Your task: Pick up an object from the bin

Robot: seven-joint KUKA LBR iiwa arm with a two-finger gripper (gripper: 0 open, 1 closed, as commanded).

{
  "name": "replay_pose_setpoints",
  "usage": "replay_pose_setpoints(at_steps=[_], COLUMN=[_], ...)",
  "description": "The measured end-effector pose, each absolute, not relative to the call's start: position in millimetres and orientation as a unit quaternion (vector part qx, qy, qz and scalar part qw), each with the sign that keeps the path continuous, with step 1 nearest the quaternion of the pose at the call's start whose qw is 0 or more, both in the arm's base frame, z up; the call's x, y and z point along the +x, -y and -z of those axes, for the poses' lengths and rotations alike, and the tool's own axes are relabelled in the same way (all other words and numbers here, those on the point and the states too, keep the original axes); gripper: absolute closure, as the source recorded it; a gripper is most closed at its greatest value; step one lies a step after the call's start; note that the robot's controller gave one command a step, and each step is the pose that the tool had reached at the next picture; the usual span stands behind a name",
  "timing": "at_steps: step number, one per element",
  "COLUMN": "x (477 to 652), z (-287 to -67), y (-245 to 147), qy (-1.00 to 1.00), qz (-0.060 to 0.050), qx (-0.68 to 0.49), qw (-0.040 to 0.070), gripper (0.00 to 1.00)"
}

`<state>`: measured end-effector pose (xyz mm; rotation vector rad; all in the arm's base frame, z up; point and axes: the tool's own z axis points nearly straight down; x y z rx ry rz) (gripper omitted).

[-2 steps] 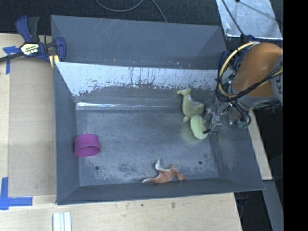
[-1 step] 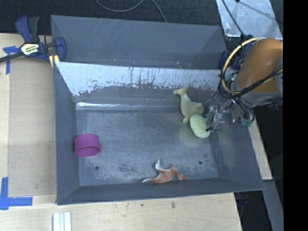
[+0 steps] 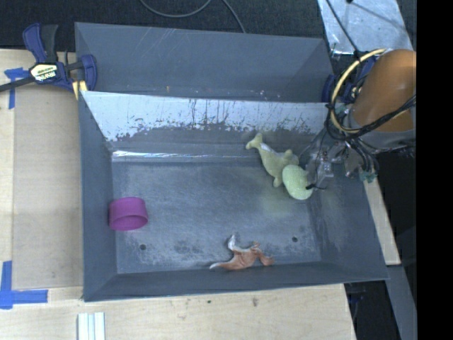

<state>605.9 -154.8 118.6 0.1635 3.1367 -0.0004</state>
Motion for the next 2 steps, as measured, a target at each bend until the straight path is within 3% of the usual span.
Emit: replay_pose_setpoints(at_steps=[2], x=[607.2], z=[-154], y=[155], qy=[-0.999], qz=[0.001], qx=[0.052], qw=[0.003], gripper=[1.0])
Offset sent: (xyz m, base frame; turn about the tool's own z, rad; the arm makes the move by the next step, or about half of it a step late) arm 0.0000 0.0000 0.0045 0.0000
